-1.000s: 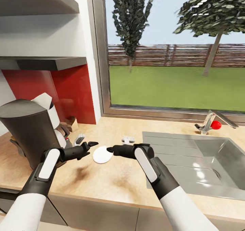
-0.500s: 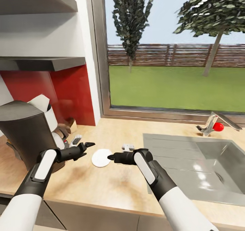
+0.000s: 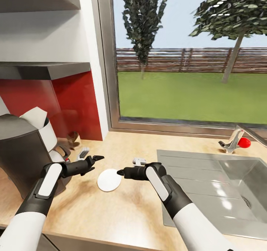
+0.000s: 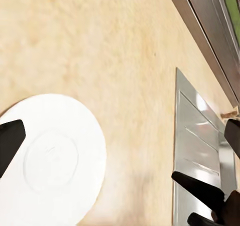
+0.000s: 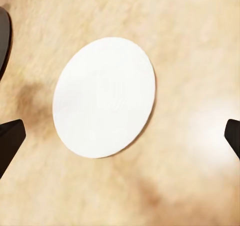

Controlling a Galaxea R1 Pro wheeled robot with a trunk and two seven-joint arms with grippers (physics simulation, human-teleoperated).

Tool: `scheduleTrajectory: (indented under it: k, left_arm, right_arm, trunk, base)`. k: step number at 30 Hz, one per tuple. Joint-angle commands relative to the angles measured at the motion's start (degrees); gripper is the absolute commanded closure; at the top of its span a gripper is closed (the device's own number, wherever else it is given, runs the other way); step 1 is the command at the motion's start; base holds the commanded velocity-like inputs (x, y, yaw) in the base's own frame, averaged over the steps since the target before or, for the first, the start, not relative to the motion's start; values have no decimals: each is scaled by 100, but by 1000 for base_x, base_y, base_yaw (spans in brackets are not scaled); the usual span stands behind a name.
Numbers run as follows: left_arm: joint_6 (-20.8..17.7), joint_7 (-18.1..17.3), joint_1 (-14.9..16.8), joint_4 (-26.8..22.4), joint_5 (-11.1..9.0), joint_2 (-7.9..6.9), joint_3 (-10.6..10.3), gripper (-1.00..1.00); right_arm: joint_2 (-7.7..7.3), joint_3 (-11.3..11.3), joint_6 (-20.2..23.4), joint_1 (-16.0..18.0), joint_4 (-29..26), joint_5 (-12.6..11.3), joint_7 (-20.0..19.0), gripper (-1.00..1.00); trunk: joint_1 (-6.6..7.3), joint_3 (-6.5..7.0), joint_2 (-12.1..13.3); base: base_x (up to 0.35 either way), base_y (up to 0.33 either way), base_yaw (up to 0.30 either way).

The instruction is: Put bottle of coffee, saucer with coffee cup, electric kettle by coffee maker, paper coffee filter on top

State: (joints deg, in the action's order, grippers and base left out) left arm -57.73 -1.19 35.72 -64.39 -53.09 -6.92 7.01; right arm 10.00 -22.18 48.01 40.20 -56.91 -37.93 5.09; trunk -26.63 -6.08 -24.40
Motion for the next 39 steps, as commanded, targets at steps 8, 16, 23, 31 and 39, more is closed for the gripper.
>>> scheduleTrajectory:
  k: [8,16,23,31,39]
  left_arm:
    - [-21,-26,-3,262,1,4,-1,-100]
    - [-11,-23,-5,526,-2,-2,-26,-100]
    - [-11,-22,-4,538,0,-2,-40,-100]
    - [-10,-19,-4,594,20,4,-14,-100]
    - [-10,-343,-2,1275,-8,-26,4,-100]
  right_arm:
    - [0,-5,15,6,108,-56,37,-100]
    - [0,-20,15,6,452,-57,28,-100]
    - [0,-31,8,6,664,-64,28,-100]
    - [0,-447,-1,-1,673,-70,-34,-100]
    - [0,-668,-20,-3,1258,-32,-1204,-100]
  trunk:
    - [-3,-13,-12]
    - [-3,-13,-12]
    - [-3,-13,-12]
    - [-3,-13,-12]
    - [-3,-13,-12]
  base:
    - [53,0,0]
    - [109,0,0]
    - [3,0,0]
    - [0,0,0]
    - [0,0,0]
